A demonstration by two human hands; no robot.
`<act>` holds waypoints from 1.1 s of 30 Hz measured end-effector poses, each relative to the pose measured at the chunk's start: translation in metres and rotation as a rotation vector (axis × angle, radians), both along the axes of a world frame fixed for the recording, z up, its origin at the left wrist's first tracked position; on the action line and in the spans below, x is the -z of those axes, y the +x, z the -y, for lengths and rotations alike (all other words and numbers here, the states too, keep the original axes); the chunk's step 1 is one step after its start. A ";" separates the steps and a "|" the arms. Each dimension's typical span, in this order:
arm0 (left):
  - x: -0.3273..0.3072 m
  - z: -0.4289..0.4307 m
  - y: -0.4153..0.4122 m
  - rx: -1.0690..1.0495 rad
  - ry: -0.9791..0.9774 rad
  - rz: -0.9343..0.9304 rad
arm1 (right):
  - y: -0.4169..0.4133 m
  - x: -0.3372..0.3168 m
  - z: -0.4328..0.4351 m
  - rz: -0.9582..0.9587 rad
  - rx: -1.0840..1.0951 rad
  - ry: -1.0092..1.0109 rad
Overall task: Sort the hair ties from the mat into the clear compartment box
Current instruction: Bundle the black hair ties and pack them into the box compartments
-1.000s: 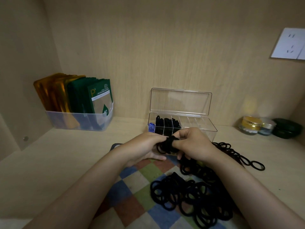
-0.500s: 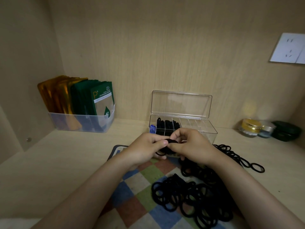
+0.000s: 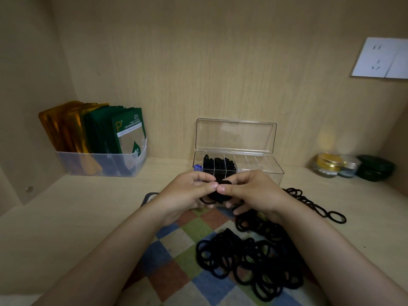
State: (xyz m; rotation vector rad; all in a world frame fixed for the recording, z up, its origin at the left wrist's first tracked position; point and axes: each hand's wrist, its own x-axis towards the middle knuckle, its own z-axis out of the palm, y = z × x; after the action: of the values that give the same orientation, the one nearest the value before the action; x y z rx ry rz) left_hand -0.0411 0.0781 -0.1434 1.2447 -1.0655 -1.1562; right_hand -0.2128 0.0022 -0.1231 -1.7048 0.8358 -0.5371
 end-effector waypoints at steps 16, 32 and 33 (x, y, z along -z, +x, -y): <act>-0.002 -0.001 0.002 -0.065 -0.001 0.026 | -0.004 -0.003 0.005 0.066 0.093 -0.026; -0.007 0.001 -0.011 -0.095 -0.096 0.058 | -0.002 -0.004 0.003 0.145 0.031 0.270; -0.011 0.003 -0.012 -0.081 -0.102 0.090 | -0.003 -0.006 0.004 0.142 0.056 0.256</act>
State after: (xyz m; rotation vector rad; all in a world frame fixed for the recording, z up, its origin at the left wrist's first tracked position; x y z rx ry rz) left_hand -0.0526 0.0754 -0.1329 1.2574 -1.1163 -0.9809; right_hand -0.2154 -0.0020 -0.1176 -1.3967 0.8141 -0.5571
